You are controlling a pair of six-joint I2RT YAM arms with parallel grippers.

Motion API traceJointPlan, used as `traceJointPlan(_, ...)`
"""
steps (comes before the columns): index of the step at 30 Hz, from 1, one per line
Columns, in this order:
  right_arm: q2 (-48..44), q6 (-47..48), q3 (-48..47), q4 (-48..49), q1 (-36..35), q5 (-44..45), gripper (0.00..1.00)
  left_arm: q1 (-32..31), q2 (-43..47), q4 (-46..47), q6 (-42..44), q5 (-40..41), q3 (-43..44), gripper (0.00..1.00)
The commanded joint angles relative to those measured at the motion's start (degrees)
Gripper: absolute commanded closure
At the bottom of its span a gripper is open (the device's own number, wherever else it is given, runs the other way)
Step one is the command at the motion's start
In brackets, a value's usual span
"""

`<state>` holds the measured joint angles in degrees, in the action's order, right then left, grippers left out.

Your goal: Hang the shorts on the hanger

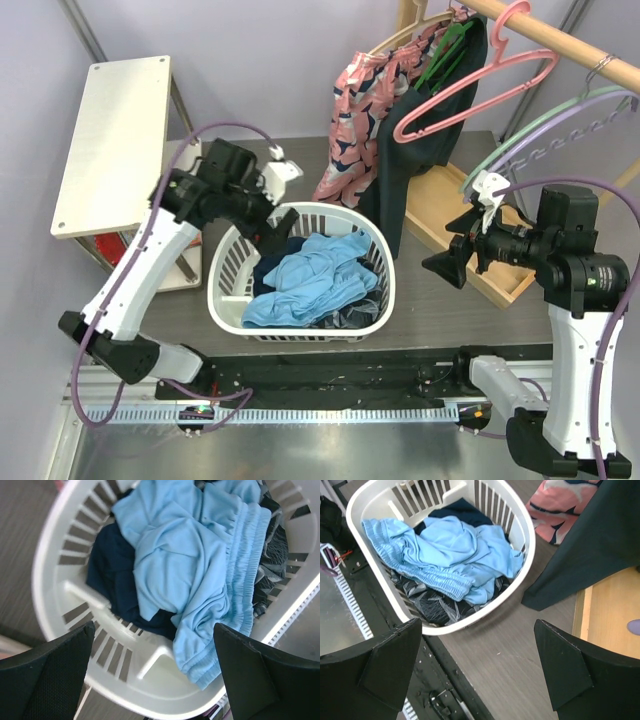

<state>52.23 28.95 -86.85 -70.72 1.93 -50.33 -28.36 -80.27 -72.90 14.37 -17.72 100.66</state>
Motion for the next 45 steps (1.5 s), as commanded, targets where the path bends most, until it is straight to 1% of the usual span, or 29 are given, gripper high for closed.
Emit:
traceJointPlan(1, 0.42, 6.72, -0.16, -6.09, -0.35, 0.40, 0.01, -7.22, -0.93, 10.83, 0.04, -0.83, -6.87, 0.00)
traceJointPlan(2, 0.33, 7.60, 0.10, -6.62, -0.35, 0.75, 0.00, -8.98, -1.64, 12.16, 0.22, -0.57, -7.67, 0.00)
traceJointPlan(3, 0.16, 8.57, 0.27, -7.76, -0.35, 1.10, 0.00, -12.56, -2.51, 14.43, 0.65, -0.13, -8.20, 0.00)
traceJointPlan(5, -0.11, 10.77, 0.97, -8.82, -0.35, 1.98, 0.00, -15.75, -5.94, 16.12, 1.36, -1.09, -8.29, 0.00)
traceJointPlan(6, -0.54, 11.30, 1.24, -9.69, -0.35, 2.25, 0.00, -18.20, -7.00, 18.74, 2.06, -1.96, -8.29, 0.00)
traceJointPlan(8, -1.16, 12.27, 2.20, -10.31, -0.35, 3.04, 0.01, -19.80, -9.36, 21.65, 3.81, -7.49, -8.73, 0.01)
traceJointPlan(11, -3.18, 12.53, 3.78, -10.23, -0.35, 3.57, 0.00, -22.69, -12.18, 28.15, 5.66, -12.06, -9.95, 0.02)
traceJointPlan(13, -4.67, 12.53, 4.58, -10.32, -0.35, 3.66, 0.00, -23.40, -13.76, 32.01, 6.02, -13.74, -10.40, 0.04)
traceJointPlan(16, -6.34, 12.45, 6.25, -10.75, -0.35, 3.66, 0.00, -24.55, -16.76, 34.23, 6.72, -15.59, -10.92, 0.05)
traceJointPlan(22, -8.72, 11.83, 8.01, -11.20, -0.35, 3.31, 0.00, -25.08, -20.54, 37.13, 8.04, -12.79, -14.43, 0.07)
traceJointPlan(26, -9.77, 11.04, 8.63, -11.11, -0.35, 2.78, 0.00, -25.08, -20.10, 36.96, 11.20, -10.59, -17.86, 0.09)
traceJointPlan(28, -10.04, 10.95, 8.71, -11.11, -0.35, 2.51, 0.00, -24.99, -19.23, 34.94, 11.99, -9.62, -17.96, 0.19)
traceJointPlan(29, -10.30, 10.78, 8.71, -11.02, -0.35, 2.43, 0.00, -24.99, -18.79, 33.46, 12.26, -9.53, -17.44, 0.27)
traceJointPlan(30, -10.39, 10.78, 8.89, -10.93, -0.35, 2.34, 0.00, -24.99, -18.35, 31.00, 12.35, -9.36, -16.91, 0.44)
traceJointPlan(31, -10.48, 10.78, 9.15, -10.85, -0.35, 2.08, 0.00, -24.99, -17.73, 30.11, 12.00, -9.27, -16.03, 0.51)
traceJointPlan(32, -10.57, 10.69, 9.33, -10.50, -0.35, 1.90, 0.00, -24.64, -15.90, 29.41, 11.47, -9.35, -15.76, 0.60)
traceJointPlan(34, -10.74, 10.43, 9.94, -9.97, -0.35, 1.46, 0.00, -24.03, -13.61, 28.87, 9.38, -9.97, -15.32, 0.69)
traceJointPlan(35, -10.66, 9.99, 10.12, -9.36, -0.35, 1.02, 0.00, -23.33, -11.51, 28.87, 8.32, -10.32, -14.80, 0.79)
traceJointPlan(38, -10.31, 8.94, 10.47, -7.86, -0.35, 0.14, 0.00, -21.13, -8.51, 27.38, 4.01, -10.85, -10.94, 1.00)
traceJointPlan(40, -9.78, 8.76, 10.47, -7.33, -0.35, -0.30, 0.00, -18.85, -7.89, 25.02, 1.64, -11.81, -7.95, 1.00)
traceJointPlan(41, -9.60, 8.49, 10.56, -6.72, -0.35, -0.47, 0.00, -17.97, -7.62, 24.74, 0.49, -12.69, -4.54, 1.00)
traceJointPlan(45, -8.81, 8.23, 11.61, -5.40, -0.35, -1.00, 0.00, -12.52, -6.31, 24.21, -3.03, -16.03, 3.47, 1.00)
